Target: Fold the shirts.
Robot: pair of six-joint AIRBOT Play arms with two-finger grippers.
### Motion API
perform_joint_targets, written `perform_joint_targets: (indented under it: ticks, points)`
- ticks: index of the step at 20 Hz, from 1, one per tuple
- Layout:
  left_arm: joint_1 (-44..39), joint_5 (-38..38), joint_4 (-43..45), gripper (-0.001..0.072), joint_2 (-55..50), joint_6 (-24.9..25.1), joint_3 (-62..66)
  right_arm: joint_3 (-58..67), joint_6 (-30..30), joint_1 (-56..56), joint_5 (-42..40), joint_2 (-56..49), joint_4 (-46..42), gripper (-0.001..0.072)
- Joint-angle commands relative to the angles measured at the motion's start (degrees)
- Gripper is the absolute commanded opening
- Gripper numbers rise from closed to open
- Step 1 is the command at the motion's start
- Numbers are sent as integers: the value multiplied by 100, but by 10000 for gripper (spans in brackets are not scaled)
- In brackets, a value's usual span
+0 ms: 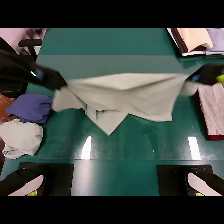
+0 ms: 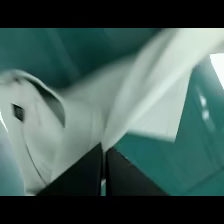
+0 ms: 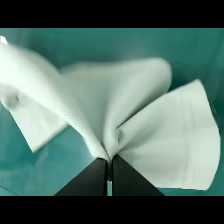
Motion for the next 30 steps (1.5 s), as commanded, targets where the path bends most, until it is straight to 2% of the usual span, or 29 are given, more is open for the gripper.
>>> perform_joint_targets:
  ticks: [1, 5, 8, 9, 10, 11, 14, 17, 19, 22, 27, 30]
  points:
    - [-4, -369, -70, 23, 7, 87, -1329, -957, 144, 695, -212, 33, -706, 13]
    - [-439, -1102, -114, 25, 68, 289, -2247, -1565, 267, 632, -472, 566, -702, 13]
    - [-850, -584, -428, 29, 68, 319, -2761, -1906, 409, 402, -682, 970, -688, 13]
    - [-909, -367, -610, 204, 68, 323, -2820, -1965, 450, 315, -682, 1049, -688, 13]
    - [-931, -173, -782, 491, 68, 323, -2820, -1976, 470, 229, -671, 1106, -686, 13]
    - [-929, 68, -933, 549, 85, 321, -2817, -1974, 481, 157, -684, 1167, -656, 13]
    - [-791, 645, -710, 552, 96, 313, -2393, -1974, 481, 2, -732, 1255, -647, 13]
    - [-83, 1547, -352, 552, 83, 26, -1794, -1974, 481, -39, -743, 1244, -645, 13]
    - [459, 1858, -363, 552, -146, -140, -1606, -1976, 481, -39, -791, 1226, -645, 13]
    - [741, 1882, -540, 552, -872, -79, -1582, -1974, 481, -28, -831, 1102, -640, 13]
    - [739, 2015, -1104, 552, -2140, 85, -1582, -1974, 479, 4, -844, 660, -59, 13]
    - [721, 1803, -1794, 552, -2483, 533, -1585, -1974, 479, 208, -874, 487, -59, 13]
